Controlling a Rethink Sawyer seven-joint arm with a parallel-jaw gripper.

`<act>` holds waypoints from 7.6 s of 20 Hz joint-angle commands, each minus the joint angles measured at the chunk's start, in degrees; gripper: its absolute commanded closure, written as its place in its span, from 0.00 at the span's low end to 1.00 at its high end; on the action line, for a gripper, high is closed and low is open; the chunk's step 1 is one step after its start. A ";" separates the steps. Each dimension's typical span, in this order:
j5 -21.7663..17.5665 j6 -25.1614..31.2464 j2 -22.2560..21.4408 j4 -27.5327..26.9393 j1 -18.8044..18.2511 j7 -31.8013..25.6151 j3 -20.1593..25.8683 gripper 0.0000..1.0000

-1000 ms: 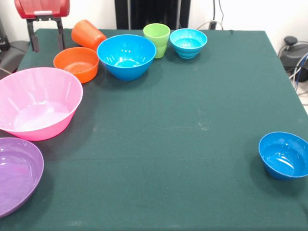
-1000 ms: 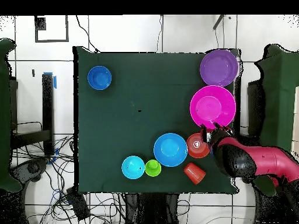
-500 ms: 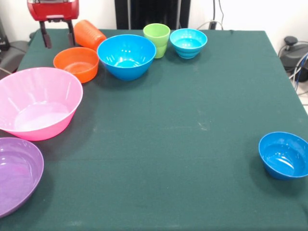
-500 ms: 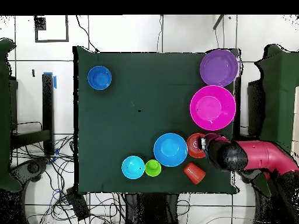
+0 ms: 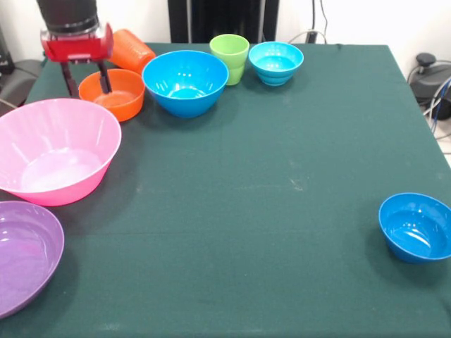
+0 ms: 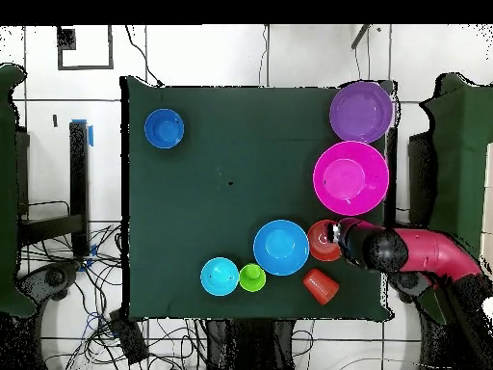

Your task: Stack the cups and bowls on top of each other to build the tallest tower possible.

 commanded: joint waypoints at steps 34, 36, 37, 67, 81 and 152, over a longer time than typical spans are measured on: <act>-12.42 -9.12 17.60 -15.49 1.61 -7.61 -3.16 1.00; -12.70 -9.35 17.45 -15.52 1.89 -6.97 -3.39 1.00; -12.80 -9.40 17.29 -15.57 2.23 -6.23 -3.77 1.00; -3.62 -1.70 0.26 0.22 8.69 4.14 -7.30 1.00; 2.07 -1.60 -5.47 6.46 10.09 4.27 -9.07 1.00; 10.13 -7.22 -17.59 13.60 25.88 9.11 -23.38 1.00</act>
